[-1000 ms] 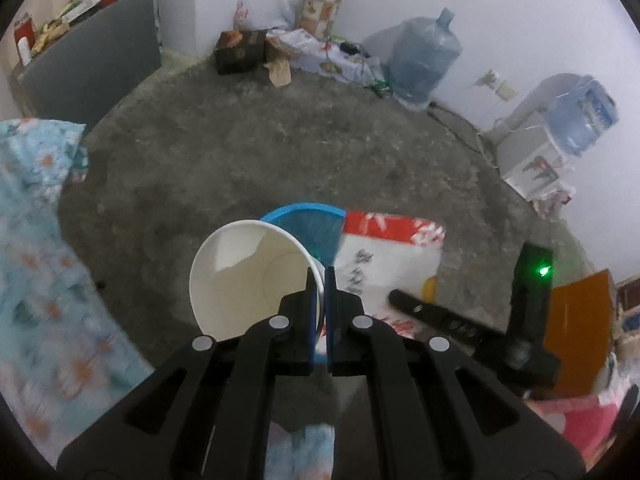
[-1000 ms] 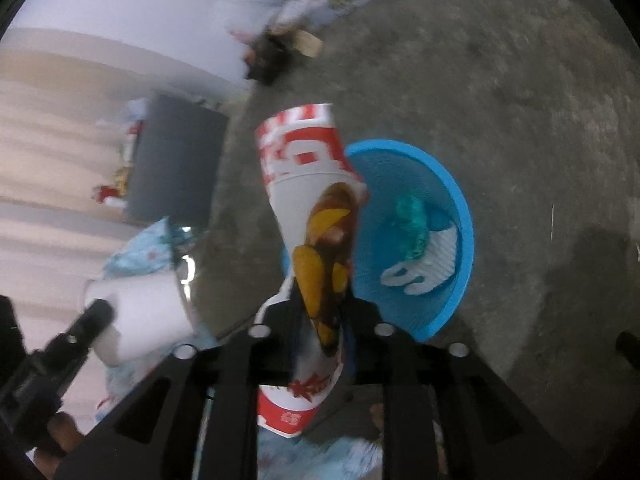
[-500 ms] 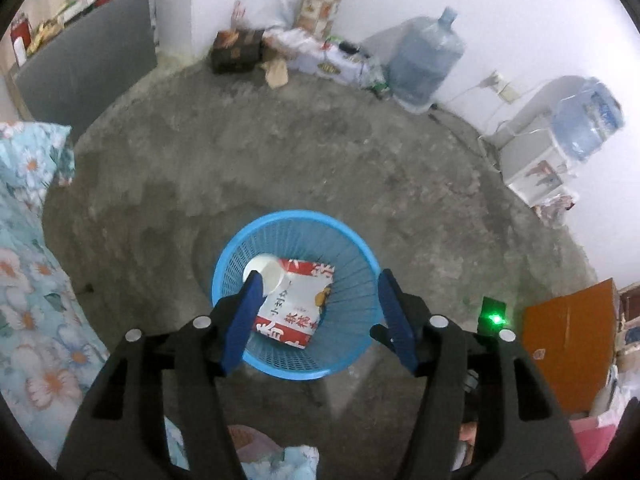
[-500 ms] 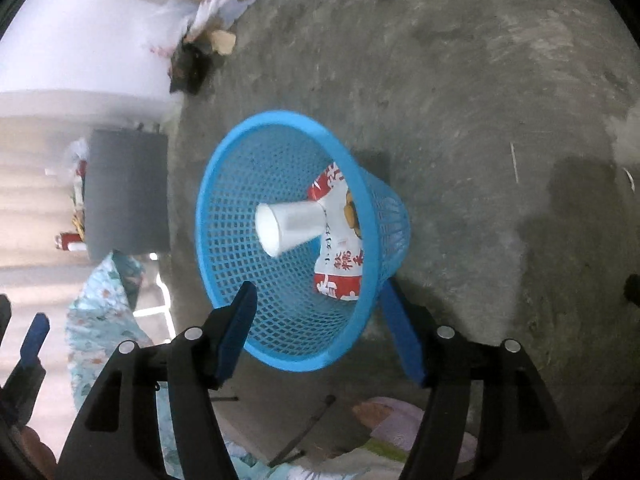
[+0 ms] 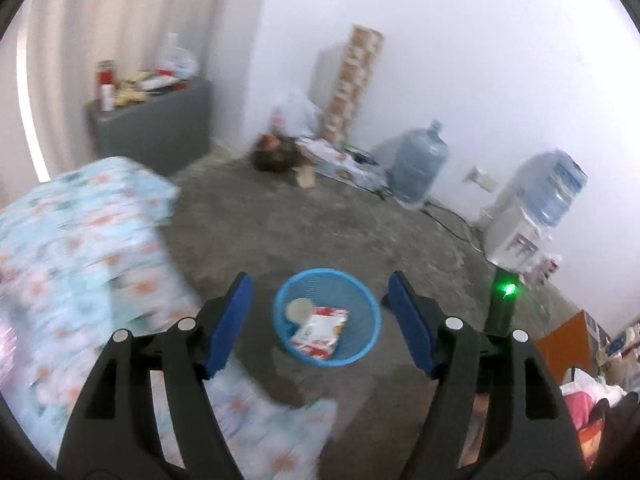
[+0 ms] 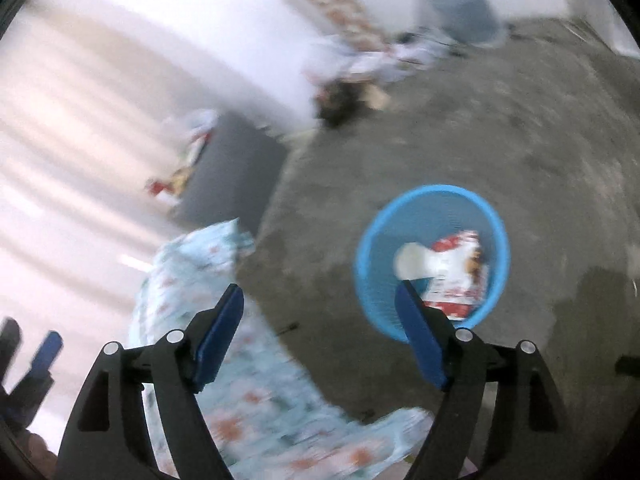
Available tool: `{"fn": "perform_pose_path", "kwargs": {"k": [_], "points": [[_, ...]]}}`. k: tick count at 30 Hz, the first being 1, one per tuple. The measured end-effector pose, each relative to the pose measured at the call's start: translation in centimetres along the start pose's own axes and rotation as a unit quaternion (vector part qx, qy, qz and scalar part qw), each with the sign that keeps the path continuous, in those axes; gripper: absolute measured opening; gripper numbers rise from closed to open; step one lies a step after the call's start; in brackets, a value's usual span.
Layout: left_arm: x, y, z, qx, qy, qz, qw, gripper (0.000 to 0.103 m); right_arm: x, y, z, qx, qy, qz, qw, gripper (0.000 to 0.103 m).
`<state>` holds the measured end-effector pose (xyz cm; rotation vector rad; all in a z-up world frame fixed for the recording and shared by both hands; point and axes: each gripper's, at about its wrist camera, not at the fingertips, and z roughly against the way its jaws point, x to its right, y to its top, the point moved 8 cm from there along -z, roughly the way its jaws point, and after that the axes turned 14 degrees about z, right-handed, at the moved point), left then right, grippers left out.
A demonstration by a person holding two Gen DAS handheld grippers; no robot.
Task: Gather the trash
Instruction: 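Move both open tools back toward the bottle on the bed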
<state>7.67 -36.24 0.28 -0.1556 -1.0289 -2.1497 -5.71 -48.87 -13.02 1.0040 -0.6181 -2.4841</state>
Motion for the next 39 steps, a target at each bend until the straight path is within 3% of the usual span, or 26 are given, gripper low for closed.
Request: {"fn": "perform_pose_path", "kwargs": {"k": [2,5,9,18,23,31,39], "points": [[-2.3,-0.3,3.2,0.016,0.013,0.013,0.9997,0.068,-2.8,-0.4,0.3,-0.011,0.024,0.026,0.999,0.076],[-7.1,-1.4,8.7,0.053,0.06,0.03,0.9964,0.068,-7.2,-1.6,0.7,-0.029,0.044,0.076,0.996,0.076],[-12.5,-3.0,13.7,0.07,0.106,0.064,0.9898,0.07,-11.1,-3.5,0.6,-0.05,0.066,0.11,0.991,0.076],[-23.5,-7.7,22.9,0.121,0.186,0.173,0.9595,0.07,-20.5,-8.9,2.0,-0.092,0.149,0.18,0.968,0.076],[-27.5,-9.3,25.5,0.134,0.21,0.214,0.9445,0.07,-24.3,-12.0,2.2,-0.126,0.182,0.206,0.953,0.076],[-30.9,-10.8,28.0,0.153,0.223,0.242,0.9318,0.07,-28.2,-16.2,2.3,-0.178,0.223,0.223,0.932,0.076],[-34.0,-12.6,30.6,0.18,0.249,0.273,0.9116,0.07,-29.6,-19.8,1.8,-0.245,0.287,0.177,0.909,0.076]]}}
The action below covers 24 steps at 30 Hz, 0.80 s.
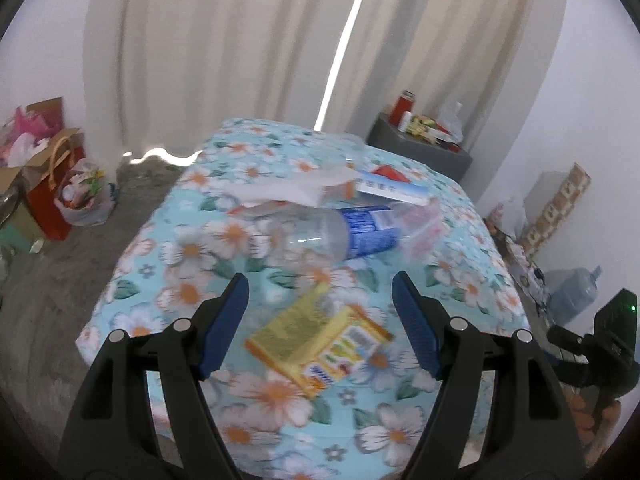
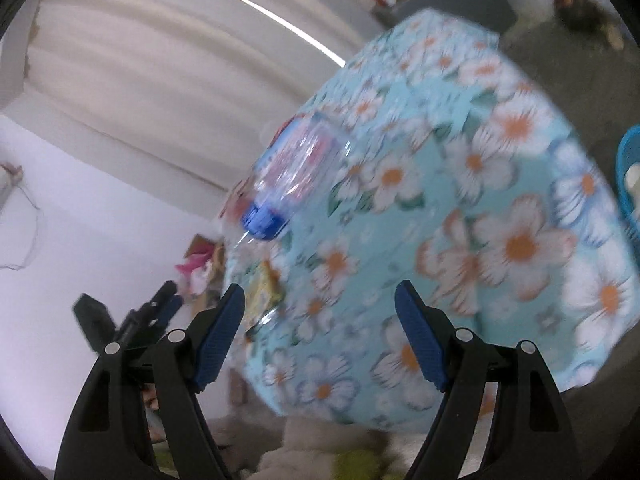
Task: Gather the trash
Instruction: 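Move both open tools back toward the bottle on the bed, then grasp the yellow snack wrapper with the right tool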
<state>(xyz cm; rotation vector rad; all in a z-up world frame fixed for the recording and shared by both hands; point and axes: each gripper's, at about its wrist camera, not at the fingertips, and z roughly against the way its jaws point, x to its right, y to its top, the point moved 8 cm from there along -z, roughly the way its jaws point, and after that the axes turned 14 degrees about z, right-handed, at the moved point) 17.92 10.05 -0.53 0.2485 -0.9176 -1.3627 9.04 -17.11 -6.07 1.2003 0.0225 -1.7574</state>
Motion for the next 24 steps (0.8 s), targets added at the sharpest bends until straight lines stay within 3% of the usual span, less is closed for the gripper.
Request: {"fn": "perform_pose_path", "kwargs": {"k": [5,11,15,18,20,21,22,24], "points": [[-3.2,-0.7,-0.5,-0.007,0.014,0.029,0.9994,0.066,-2.1,-1.9,-4.6,-0.062,0.056,-0.012,0.996,0.071],[-6.1,-2.1,-2.7,-0.036,0.021,0.053,0.9977,0.053,-4.2,-3.6,-10.6,-0.12,0.106,-0.046,0.986,0.064],[-7.2,-2.4,-3.8,-0.049,0.026,0.064,0.9964,0.043,-5.4,-3.6,-14.9,-0.143,0.093,-0.042,0.984,0.059],[-7.7,-2.5,-4.4,-0.055,0.023,0.07,0.9958,0.035,-6.1,-2.7,-17.7,-0.138,0.084,-0.035,0.986,0.056],[-7.9,-2.7,-4.7,-0.058,0.025,0.072,0.9954,0.032,-6.4,-2.4,-18.8,-0.136,0.072,-0.022,0.988,0.049],[-8.0,-2.7,-4.8,-0.059,0.024,0.074,0.9953,0.031,-6.4,-2.5,-19.5,-0.137,0.061,-0.013,0.989,0.038],[-8.1,-2.8,-4.8,-0.06,0.024,0.076,0.995,0.03,-6.4,-2.6,-19.9,-0.14,0.056,-0.01,0.989,0.02],[-8.1,-2.9,-4.8,-0.06,0.022,0.077,0.9949,0.028,-5.8,-2.9,-20.0,-0.138,0.062,-0.022,0.988,0.012]]}}
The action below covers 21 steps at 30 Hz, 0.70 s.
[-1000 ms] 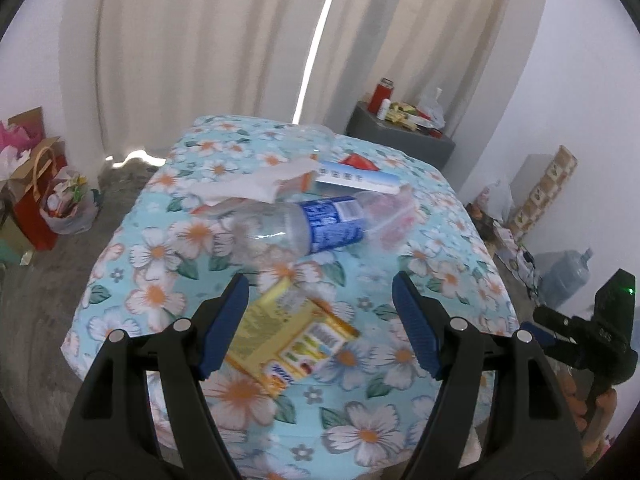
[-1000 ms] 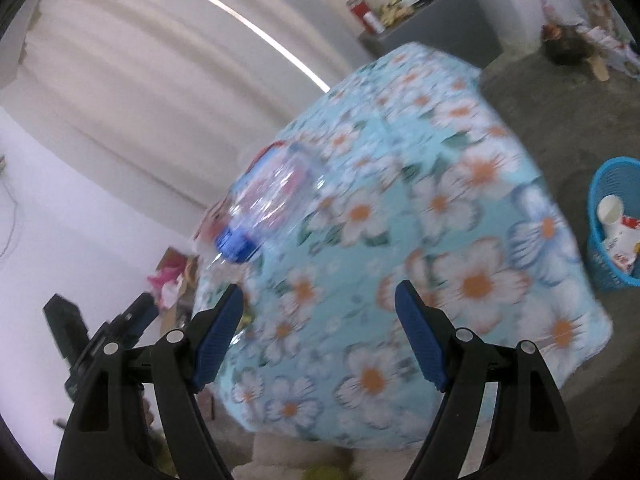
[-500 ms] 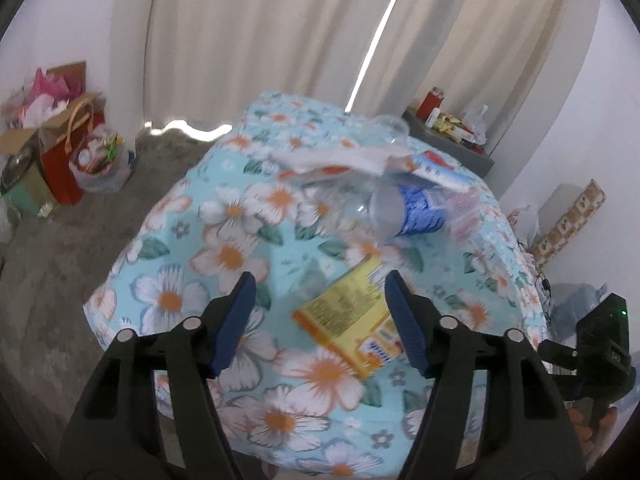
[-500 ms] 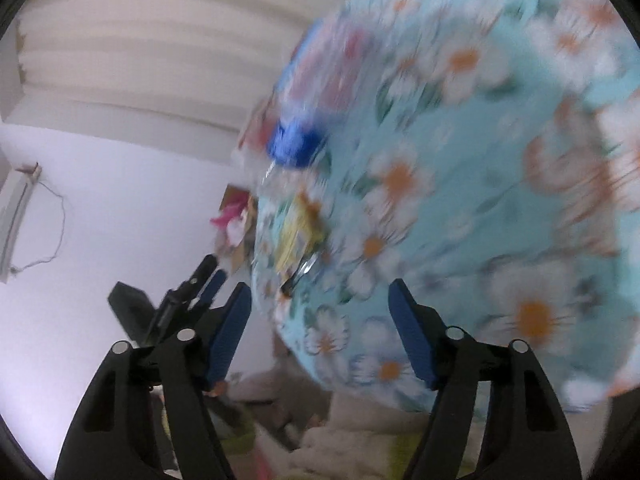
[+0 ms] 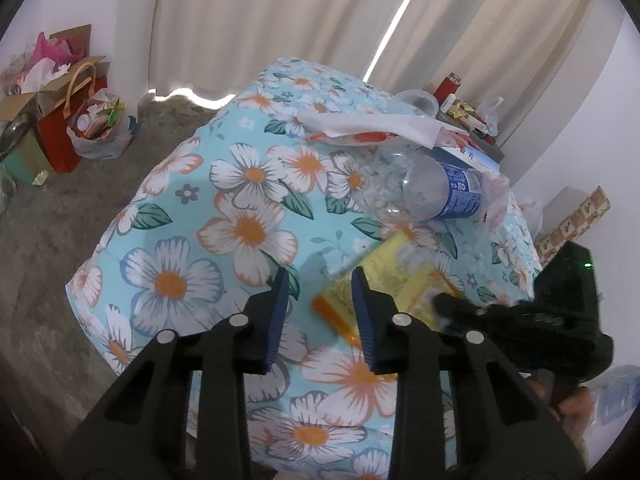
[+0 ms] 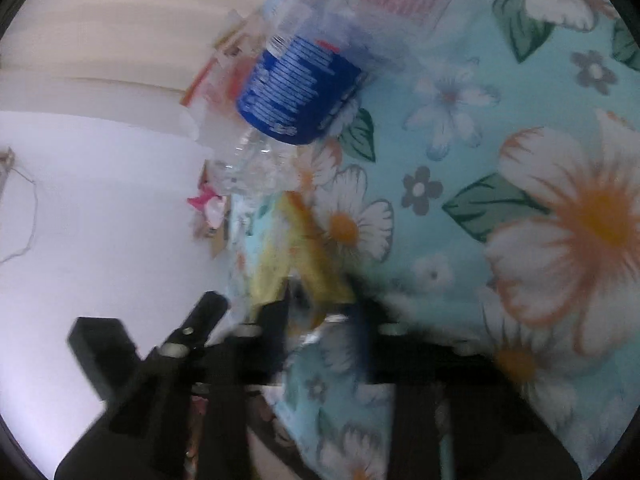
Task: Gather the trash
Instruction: 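Grasp the yellow snack wrapper with the right tool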
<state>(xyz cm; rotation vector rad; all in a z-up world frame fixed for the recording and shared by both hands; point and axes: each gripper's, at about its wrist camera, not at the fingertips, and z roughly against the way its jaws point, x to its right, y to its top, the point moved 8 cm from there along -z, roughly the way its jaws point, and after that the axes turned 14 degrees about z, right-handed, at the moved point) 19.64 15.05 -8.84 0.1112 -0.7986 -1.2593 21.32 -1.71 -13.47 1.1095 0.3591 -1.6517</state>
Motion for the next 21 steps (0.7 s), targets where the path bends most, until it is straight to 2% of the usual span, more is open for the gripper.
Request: {"fn": "perform_pose_path", "kwargs": {"k": [5,10,12,16,21], "points": [[1.7,-0.6,0.3,-0.006,-0.015,-0.02,0.9997,0.023,0.7,-1.2,3.4,0.006,0.017,-0.002,1.0,0.009],[5.9,-2.9,-0.4,-0.036,-0.053,-0.064,0.9959,0.021,3.4,-3.3,9.7,0.023,0.008,-0.013,1.0,0.01],[8.1,-4.8,-1.2,-0.055,-0.067,-0.092,0.992,0.02,4.7,-4.1,12.6,0.044,-0.001,-0.025,0.999,0.01],[12.7,-9.7,-3.5,-0.099,-0.075,-0.17,0.9776,0.017,6.5,-4.6,16.4,0.088,-0.003,-0.046,0.995,0.01],[15.1,-13.5,-5.4,-0.131,-0.069,-0.214,0.9656,0.015,8.3,-4.7,19.3,0.125,0.012,-0.069,0.99,0.013]]}}
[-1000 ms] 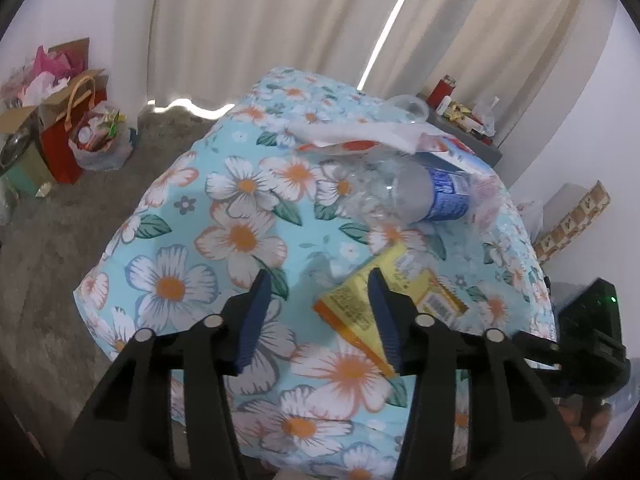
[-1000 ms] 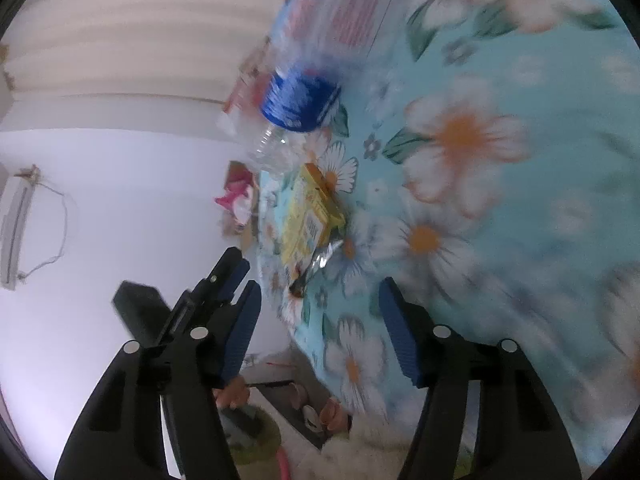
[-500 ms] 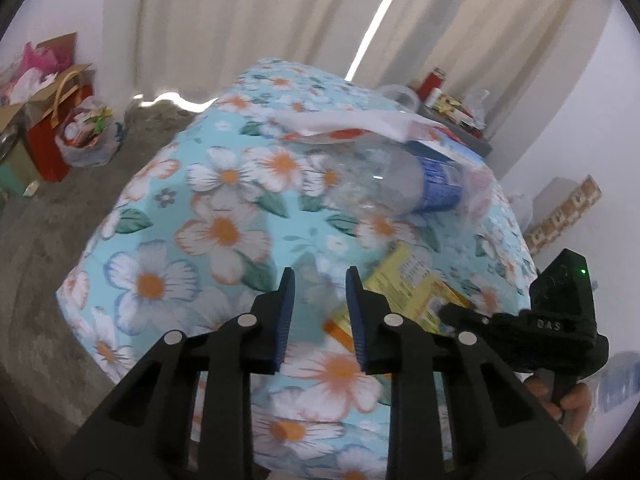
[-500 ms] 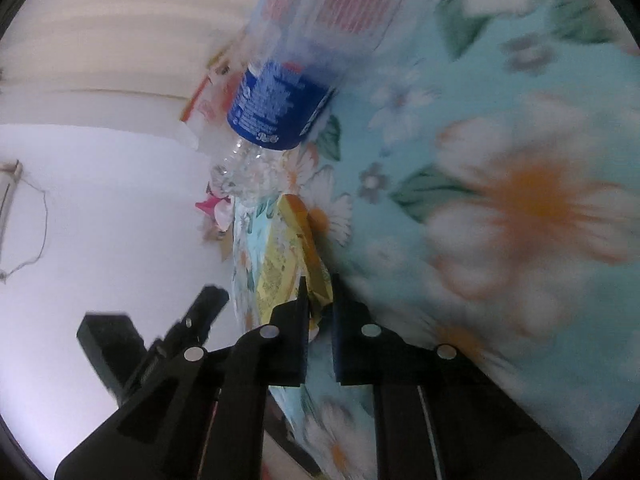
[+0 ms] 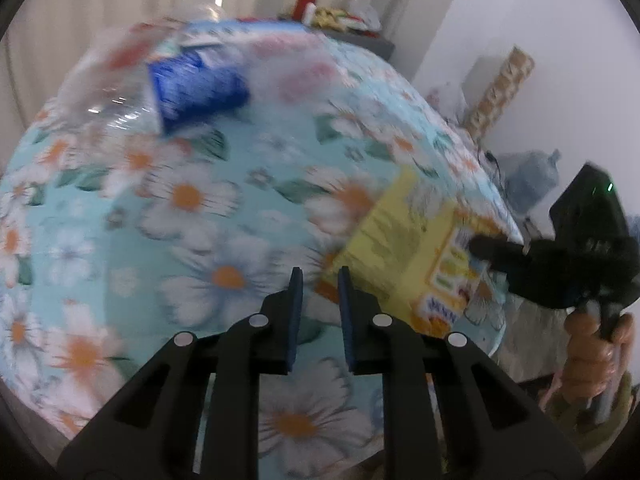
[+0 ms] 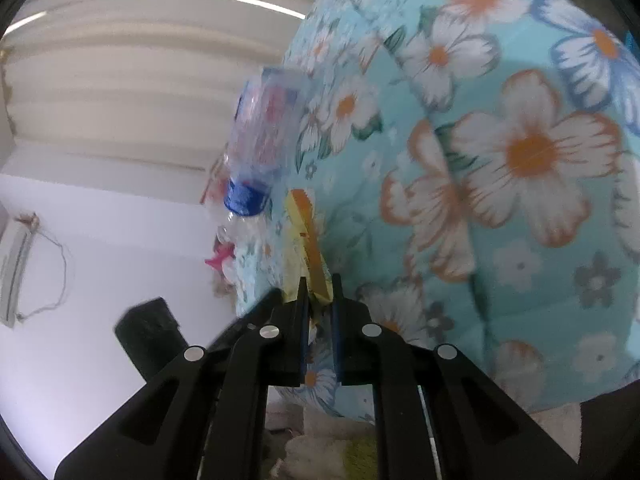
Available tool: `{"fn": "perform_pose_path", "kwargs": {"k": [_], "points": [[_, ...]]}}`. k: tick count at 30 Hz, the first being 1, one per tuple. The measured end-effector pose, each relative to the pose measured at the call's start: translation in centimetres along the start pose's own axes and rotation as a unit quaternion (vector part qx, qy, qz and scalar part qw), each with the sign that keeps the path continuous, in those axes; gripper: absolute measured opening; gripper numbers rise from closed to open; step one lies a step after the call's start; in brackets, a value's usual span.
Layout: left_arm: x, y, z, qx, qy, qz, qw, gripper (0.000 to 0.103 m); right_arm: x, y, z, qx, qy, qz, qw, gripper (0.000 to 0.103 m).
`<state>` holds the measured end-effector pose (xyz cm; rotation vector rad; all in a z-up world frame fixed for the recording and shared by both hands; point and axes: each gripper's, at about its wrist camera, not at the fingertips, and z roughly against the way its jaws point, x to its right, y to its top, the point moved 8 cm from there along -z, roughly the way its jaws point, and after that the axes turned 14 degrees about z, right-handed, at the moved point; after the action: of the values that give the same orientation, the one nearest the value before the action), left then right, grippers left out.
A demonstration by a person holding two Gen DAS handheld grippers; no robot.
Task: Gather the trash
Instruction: 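Grasp the yellow snack wrapper with the right tool, then grasp the clear plastic bag with the left tool while the right tool holds the yellow wrapper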
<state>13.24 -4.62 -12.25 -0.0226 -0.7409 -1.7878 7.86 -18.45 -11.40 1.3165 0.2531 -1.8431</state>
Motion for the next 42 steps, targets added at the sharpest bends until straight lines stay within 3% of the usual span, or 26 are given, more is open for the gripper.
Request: {"fn": "perform_pose_path", "kwargs": {"k": [7,14,21,28,33,38,42], "points": [[0.1,-0.3,-1.2,-0.009,0.004,0.009,0.9999,0.012,-0.4,-0.3,-1.0,0.002,-0.001,0.005,1.0,0.024],[0.0,-0.3,-1.1,-0.007,0.01,0.011,0.9999,0.011,-0.7,-1.1,-3.1,-0.005,-0.03,0.022,0.999,0.024],[-0.1,-0.3,-0.9,-0.006,0.001,0.016,0.9999,0.011,-0.1,-0.9,-3.9,-0.001,-0.034,0.015,0.999,0.006],[-0.2,1.7,1.8,0.036,-0.035,0.038,0.998,0.012,1.2,0.0,-1.3,0.016,-0.03,0.009,0.999,0.004],[0.2,4.8,3.8,0.093,-0.028,0.034,0.9947,0.035,2.9,1.2,1.9,0.046,-0.049,0.005,0.998,0.004],[0.2,8.4,3.5,0.135,-0.001,0.032,0.9904,0.039,4.1,1.7,3.1,0.059,-0.053,-0.009,0.997,0.004],[0.3,10.9,1.9,0.138,0.007,0.03,0.9899,0.048,4.5,1.7,3.1,0.057,-0.052,-0.013,0.997,0.004]]}}
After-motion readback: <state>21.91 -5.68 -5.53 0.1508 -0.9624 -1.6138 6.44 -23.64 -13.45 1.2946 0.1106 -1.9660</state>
